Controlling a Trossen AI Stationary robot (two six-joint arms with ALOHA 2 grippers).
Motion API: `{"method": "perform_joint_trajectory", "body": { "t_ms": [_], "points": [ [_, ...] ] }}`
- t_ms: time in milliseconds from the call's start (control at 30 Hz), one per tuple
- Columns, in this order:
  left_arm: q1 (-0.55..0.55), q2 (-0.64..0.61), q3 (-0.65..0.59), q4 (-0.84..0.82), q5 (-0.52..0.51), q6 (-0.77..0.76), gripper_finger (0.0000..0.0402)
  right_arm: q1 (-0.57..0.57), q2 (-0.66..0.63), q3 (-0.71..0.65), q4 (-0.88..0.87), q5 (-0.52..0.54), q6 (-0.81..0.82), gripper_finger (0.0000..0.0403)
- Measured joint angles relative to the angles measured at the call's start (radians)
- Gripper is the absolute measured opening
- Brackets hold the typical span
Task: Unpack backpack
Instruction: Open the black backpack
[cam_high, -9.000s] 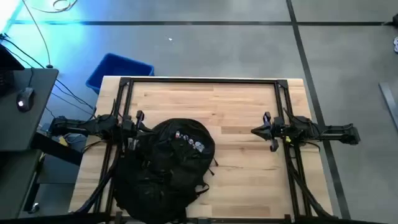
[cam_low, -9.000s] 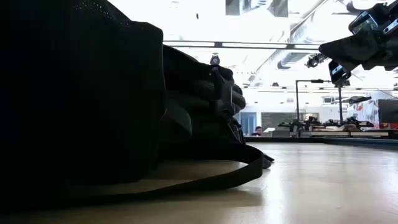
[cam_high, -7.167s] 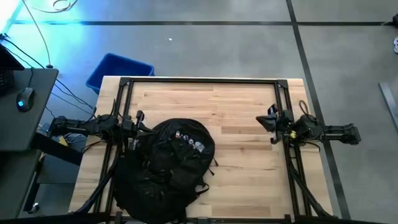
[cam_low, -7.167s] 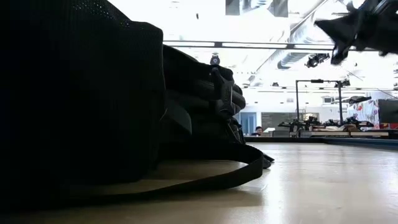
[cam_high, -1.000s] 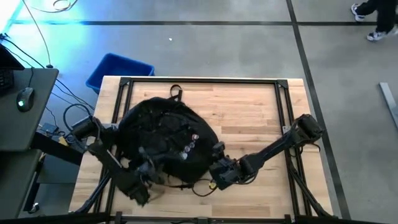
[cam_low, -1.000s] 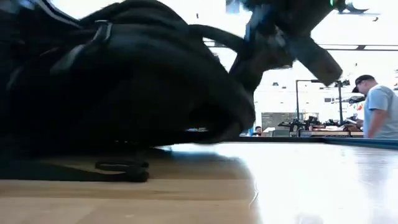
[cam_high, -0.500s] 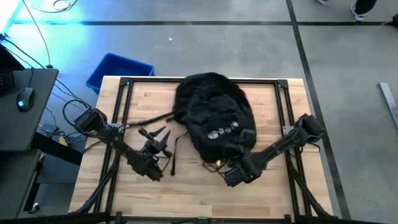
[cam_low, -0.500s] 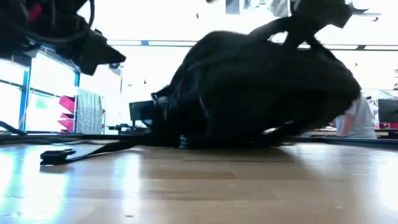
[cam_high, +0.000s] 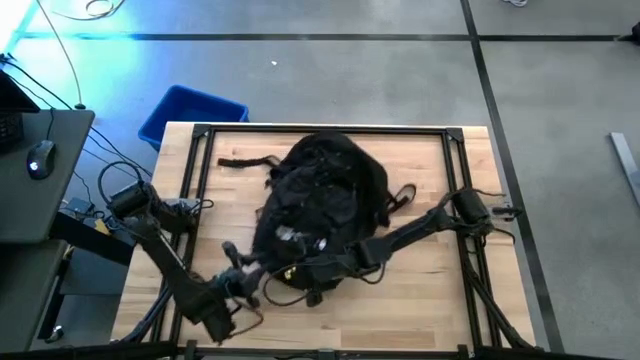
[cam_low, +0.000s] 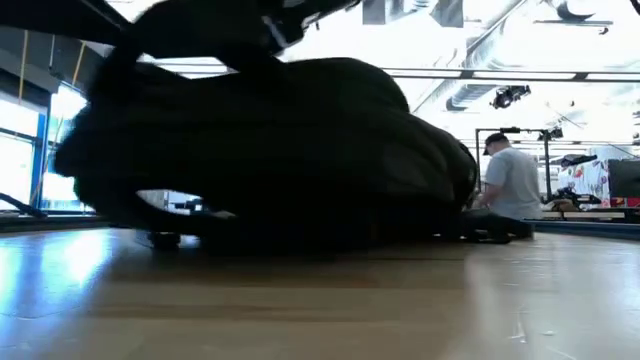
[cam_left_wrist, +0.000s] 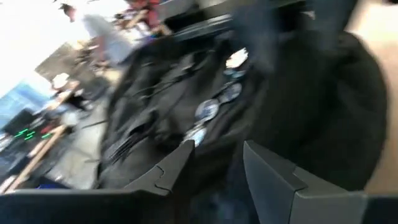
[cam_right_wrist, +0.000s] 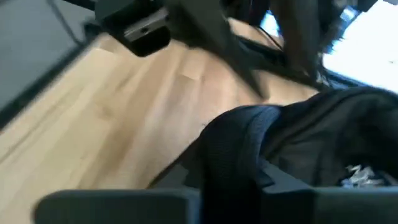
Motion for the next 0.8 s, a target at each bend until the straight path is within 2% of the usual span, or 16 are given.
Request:
{"method": "perform_joint_trajectory", "body": {
  "t_ms": [133, 267, 400, 467, 567, 633, 800],
  "points": [
    [-0.016, 0.012, 0.000, 0.143, 0.041, 0.108, 0.0117, -0.033, -0.001, 0.000, 0.001, -0.083, -0.012, 0.0136],
    [0.012, 0.014, 0.000, 0.258, 0.033, 0.170, 0.0117, -0.023, -0.039, 0.003, -0.015, -0.167, -0.137, 0.0219],
    [0.061, 0.014, 0.000, 0.321, 0.034, 0.231, 0.0117, 0.037, -0.110, 0.005, -0.137, -0.218, -0.231, 0.0255],
    [0.086, 0.015, 0.000, 0.329, 0.040, 0.245, 0.0117, 0.072, -0.160, 0.005, -0.235, -0.165, -0.213, 0.0256],
    [0.121, 0.028, 0.000, 0.326, 0.086, 0.223, 0.0117, 0.122, -0.236, 0.006, -0.430, 0.013, -0.095, 0.0247],
    [0.143, 0.037, -0.001, 0.328, 0.112, 0.202, 0.0117, 0.140, -0.267, 0.005, -0.620, 0.129, 0.050, 0.0238],
    [0.177, 0.080, -0.038, 0.329, 0.202, 0.107, 0.0117, 0.128, -0.278, -0.007, -1.078, 0.303, 0.466, 0.0213]
  ]
}}
